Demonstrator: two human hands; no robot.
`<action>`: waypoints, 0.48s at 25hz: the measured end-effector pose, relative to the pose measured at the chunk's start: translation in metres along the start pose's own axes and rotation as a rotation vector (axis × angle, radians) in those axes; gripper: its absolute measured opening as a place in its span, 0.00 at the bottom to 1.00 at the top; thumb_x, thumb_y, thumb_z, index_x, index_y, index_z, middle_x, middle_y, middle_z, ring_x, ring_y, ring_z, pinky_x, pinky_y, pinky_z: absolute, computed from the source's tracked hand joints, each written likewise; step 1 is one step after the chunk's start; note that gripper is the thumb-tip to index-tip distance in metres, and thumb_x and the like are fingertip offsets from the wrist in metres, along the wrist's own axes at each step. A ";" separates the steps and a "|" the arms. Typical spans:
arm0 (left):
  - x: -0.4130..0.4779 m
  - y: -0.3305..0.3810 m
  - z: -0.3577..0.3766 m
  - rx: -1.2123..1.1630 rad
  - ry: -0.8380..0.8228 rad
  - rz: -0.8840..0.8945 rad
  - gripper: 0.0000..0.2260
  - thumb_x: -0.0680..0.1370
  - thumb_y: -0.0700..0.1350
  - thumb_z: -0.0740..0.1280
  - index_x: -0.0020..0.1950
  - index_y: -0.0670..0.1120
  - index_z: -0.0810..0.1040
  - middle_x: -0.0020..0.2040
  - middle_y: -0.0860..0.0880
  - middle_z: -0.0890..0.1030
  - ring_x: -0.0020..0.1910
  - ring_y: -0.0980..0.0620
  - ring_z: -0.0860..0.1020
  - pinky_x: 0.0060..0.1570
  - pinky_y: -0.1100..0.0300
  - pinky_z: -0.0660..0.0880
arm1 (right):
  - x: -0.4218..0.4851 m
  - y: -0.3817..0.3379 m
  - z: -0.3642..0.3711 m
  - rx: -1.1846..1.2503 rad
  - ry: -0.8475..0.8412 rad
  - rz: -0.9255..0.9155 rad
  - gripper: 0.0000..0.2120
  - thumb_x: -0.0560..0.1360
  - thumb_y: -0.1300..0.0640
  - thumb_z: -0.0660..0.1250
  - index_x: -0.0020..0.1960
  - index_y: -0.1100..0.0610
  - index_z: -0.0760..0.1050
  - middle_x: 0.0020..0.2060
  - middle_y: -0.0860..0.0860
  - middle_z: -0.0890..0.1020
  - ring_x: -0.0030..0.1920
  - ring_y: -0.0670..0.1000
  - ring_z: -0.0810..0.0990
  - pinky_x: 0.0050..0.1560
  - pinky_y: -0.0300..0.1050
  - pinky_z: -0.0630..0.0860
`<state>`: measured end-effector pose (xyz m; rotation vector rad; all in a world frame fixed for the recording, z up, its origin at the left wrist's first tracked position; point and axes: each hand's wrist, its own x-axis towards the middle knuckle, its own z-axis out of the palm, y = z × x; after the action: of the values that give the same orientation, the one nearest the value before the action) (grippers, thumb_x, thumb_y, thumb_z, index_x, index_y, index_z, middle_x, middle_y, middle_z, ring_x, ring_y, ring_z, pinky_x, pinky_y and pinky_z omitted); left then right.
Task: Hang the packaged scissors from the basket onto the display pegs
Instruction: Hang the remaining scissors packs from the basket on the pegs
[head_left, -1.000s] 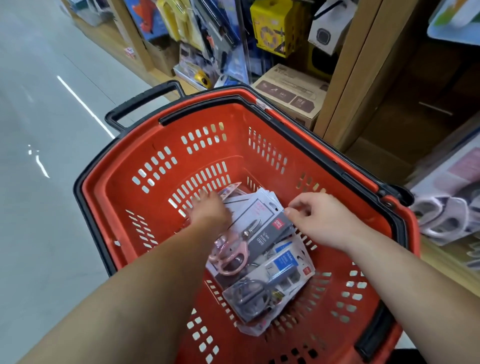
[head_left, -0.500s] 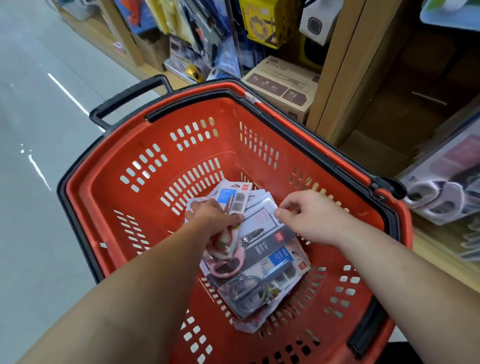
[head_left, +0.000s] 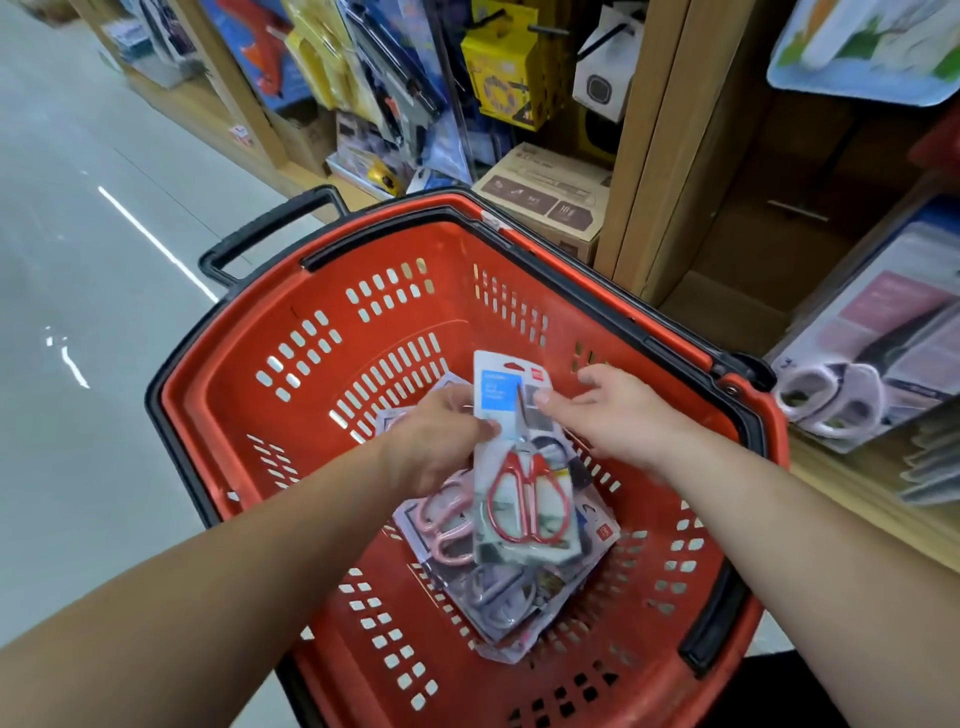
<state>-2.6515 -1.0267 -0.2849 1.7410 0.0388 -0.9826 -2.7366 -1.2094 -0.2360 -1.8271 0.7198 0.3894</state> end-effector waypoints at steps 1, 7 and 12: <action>-0.008 0.001 0.000 -0.060 -0.122 0.033 0.16 0.83 0.29 0.64 0.70 0.38 0.78 0.60 0.37 0.85 0.61 0.37 0.84 0.62 0.42 0.81 | 0.001 -0.001 0.001 0.046 0.007 0.023 0.40 0.76 0.38 0.74 0.80 0.55 0.63 0.56 0.47 0.83 0.54 0.48 0.84 0.59 0.54 0.83; -0.011 0.012 -0.028 -0.110 -0.380 0.024 0.14 0.78 0.30 0.69 0.61 0.42 0.83 0.59 0.37 0.85 0.54 0.42 0.86 0.58 0.47 0.82 | 0.001 0.001 0.015 0.287 0.084 0.033 0.12 0.77 0.54 0.78 0.57 0.54 0.80 0.51 0.50 0.88 0.39 0.44 0.87 0.33 0.40 0.81; 0.029 -0.002 -0.032 0.261 0.023 -0.074 0.13 0.80 0.36 0.71 0.63 0.46 0.82 0.62 0.42 0.84 0.58 0.45 0.82 0.60 0.50 0.78 | -0.004 -0.009 -0.002 -0.167 0.165 -0.177 0.07 0.82 0.57 0.71 0.59 0.50 0.77 0.53 0.45 0.83 0.53 0.47 0.80 0.53 0.44 0.76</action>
<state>-2.6146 -1.0118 -0.3023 2.0013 -0.0105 -1.0584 -2.7335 -1.2081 -0.2263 -2.0813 0.6458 0.1886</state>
